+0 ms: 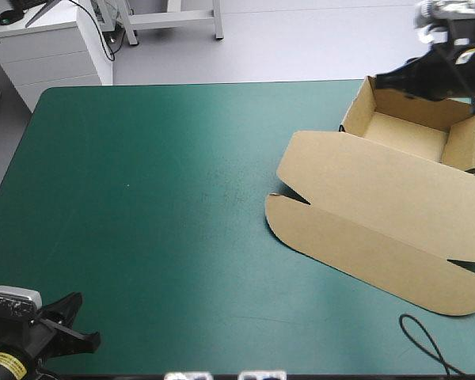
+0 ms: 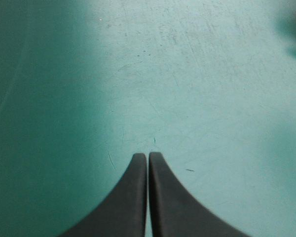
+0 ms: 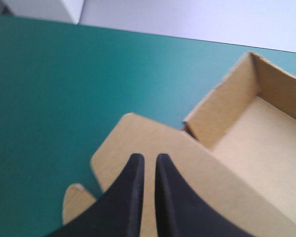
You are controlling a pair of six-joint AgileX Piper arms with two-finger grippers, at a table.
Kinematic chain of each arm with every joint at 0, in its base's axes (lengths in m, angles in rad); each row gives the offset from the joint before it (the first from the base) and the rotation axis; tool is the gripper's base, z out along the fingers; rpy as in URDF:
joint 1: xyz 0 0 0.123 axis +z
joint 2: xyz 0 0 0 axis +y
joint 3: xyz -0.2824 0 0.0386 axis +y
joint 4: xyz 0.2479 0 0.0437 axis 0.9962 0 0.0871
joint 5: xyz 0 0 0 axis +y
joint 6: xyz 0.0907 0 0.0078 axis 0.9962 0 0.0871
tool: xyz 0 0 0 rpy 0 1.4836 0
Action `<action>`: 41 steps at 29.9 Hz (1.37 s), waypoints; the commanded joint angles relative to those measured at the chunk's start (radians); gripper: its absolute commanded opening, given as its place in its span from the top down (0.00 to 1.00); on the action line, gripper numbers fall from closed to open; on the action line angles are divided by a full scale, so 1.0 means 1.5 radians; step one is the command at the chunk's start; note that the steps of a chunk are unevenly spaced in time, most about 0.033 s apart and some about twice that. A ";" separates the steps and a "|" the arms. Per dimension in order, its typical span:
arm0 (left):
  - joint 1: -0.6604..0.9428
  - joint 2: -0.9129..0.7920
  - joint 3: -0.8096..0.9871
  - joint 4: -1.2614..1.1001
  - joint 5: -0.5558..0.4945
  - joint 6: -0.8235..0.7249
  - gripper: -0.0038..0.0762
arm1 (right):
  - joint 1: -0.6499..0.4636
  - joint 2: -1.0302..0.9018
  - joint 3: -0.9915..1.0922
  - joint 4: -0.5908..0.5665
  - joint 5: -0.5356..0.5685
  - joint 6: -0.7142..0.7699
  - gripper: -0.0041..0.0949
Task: Fold the box
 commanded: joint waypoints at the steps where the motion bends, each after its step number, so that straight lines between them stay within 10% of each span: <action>1: -0.001 0.010 -0.016 -0.011 -0.041 0.001 0.96 | 0.127 -0.071 0.062 -0.073 -0.003 -0.030 0.97; 7: -0.001 0.010 -0.016 -0.025 -0.042 0.000 0.96 | 0.265 -0.201 0.282 -0.165 -0.077 -0.010 0.97; 19: -0.001 -0.002 -0.016 -0.026 -0.116 0.040 0.96 | 0.270 -0.662 0.785 -0.267 -0.352 0.120 0.97; 41: -0.001 -0.126 0.019 -0.087 -0.135 0.173 0.96 | 0.270 -1.001 1.048 -0.198 -0.378 0.128 0.97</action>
